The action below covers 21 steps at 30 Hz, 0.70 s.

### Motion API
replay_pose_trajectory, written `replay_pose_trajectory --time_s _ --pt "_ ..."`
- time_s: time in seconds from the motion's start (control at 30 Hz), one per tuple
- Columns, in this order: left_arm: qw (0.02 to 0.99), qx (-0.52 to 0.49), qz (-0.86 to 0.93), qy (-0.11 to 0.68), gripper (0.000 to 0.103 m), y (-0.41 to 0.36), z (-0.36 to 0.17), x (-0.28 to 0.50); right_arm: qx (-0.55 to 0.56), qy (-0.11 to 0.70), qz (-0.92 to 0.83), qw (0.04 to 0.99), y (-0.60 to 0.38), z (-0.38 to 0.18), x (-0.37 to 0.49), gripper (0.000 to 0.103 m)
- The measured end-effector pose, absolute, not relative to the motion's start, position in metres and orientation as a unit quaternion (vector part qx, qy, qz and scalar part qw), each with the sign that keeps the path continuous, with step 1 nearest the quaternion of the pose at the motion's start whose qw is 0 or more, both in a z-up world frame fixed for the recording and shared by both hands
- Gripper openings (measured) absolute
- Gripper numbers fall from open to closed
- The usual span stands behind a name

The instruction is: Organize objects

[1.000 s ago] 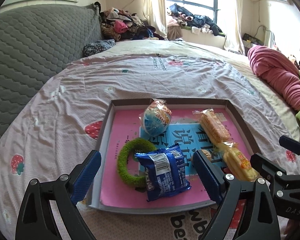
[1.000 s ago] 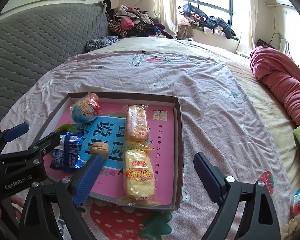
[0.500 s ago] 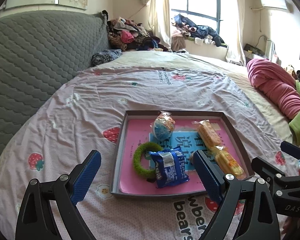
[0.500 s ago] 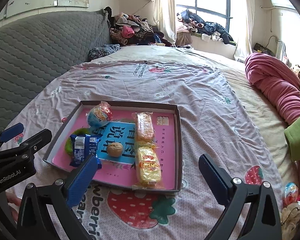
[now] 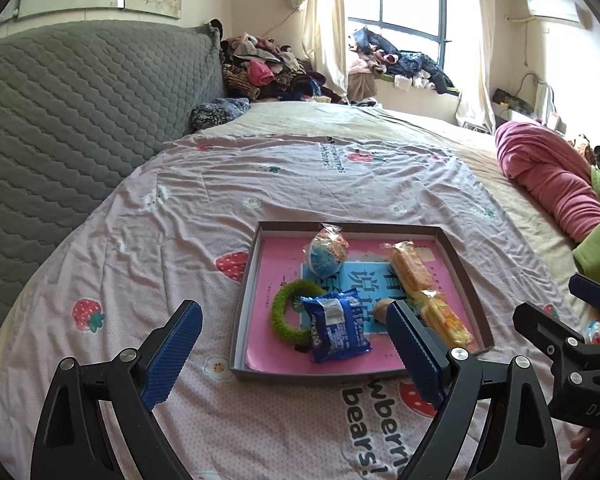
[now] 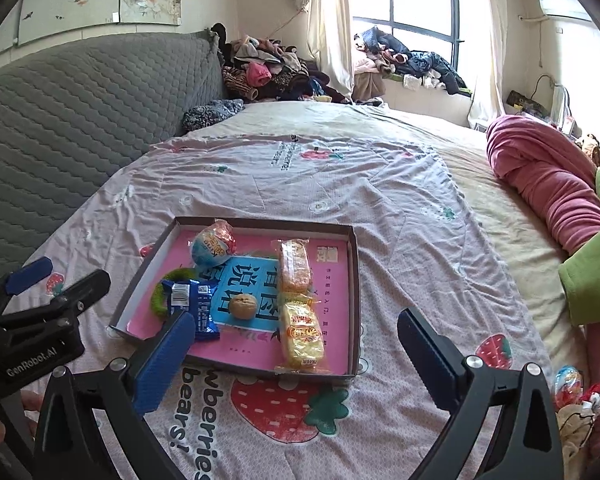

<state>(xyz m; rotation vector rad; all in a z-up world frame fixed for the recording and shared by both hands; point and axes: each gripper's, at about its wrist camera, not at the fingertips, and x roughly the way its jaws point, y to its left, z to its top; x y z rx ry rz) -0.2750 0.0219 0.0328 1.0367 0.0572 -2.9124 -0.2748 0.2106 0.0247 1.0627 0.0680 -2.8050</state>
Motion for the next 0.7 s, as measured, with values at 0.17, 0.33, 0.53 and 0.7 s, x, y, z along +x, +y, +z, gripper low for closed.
replay_pose_trajectory --time_s 0.17,0.33,0.53,0.7 --pt "0.028 0.337 -0.941 0.007 0.094 0.026 0.038 -0.263 0.353 0.028 -0.933 0.068 0.210 0.033 -0.264 0.102" --pt "0.032 0.327 -0.945 0.005 0.094 0.028 0.048 -0.245 0.353 0.031 -0.933 0.068 0.210 0.041 -0.247 0.102" --pt "0.028 0.319 -0.947 0.000 0.094 0.030 0.056 -0.221 0.352 0.031 -0.933 0.064 0.210 0.049 -0.223 0.102" --pt "0.028 0.318 -0.948 0.003 0.094 0.029 0.061 -0.200 0.345 0.027 -0.936 0.064 0.212 0.057 -0.203 0.102"
